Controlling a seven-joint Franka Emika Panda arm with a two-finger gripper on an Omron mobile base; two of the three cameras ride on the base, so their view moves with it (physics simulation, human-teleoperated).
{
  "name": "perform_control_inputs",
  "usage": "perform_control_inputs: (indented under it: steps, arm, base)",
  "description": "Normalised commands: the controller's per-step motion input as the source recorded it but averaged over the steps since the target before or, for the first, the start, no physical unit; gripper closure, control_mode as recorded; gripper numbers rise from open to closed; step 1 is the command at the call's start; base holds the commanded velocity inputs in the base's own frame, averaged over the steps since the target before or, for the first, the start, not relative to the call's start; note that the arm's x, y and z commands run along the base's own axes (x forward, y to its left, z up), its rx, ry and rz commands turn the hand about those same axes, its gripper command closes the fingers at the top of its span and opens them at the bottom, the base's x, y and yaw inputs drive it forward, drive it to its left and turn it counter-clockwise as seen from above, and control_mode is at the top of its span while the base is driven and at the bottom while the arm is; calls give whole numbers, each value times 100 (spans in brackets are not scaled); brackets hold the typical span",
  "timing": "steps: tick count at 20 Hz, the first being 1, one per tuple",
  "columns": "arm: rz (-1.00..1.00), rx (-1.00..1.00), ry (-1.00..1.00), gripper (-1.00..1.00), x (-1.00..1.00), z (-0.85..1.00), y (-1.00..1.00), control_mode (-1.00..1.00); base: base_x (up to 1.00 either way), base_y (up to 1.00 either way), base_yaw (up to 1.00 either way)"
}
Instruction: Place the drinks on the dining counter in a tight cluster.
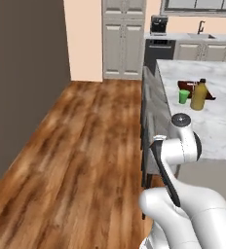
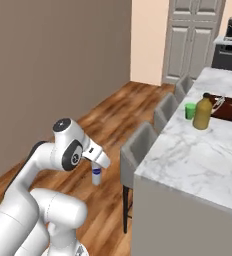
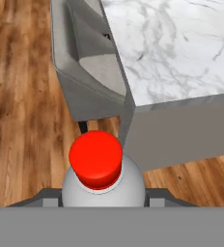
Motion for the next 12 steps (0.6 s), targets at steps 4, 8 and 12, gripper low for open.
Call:
perform_control_inputs:
  steps: [4, 8, 12]
  arm:
    - [0, 0, 0, 100, 0, 0, 0, 100]
    - [0, 0, 0, 100, 0, 0, 0, 100]
    - [0, 0, 0, 100, 0, 0, 0, 100]
  base:
    - [56, 37, -52]
    - [54, 35, -56]
    - [39, 42, -48]
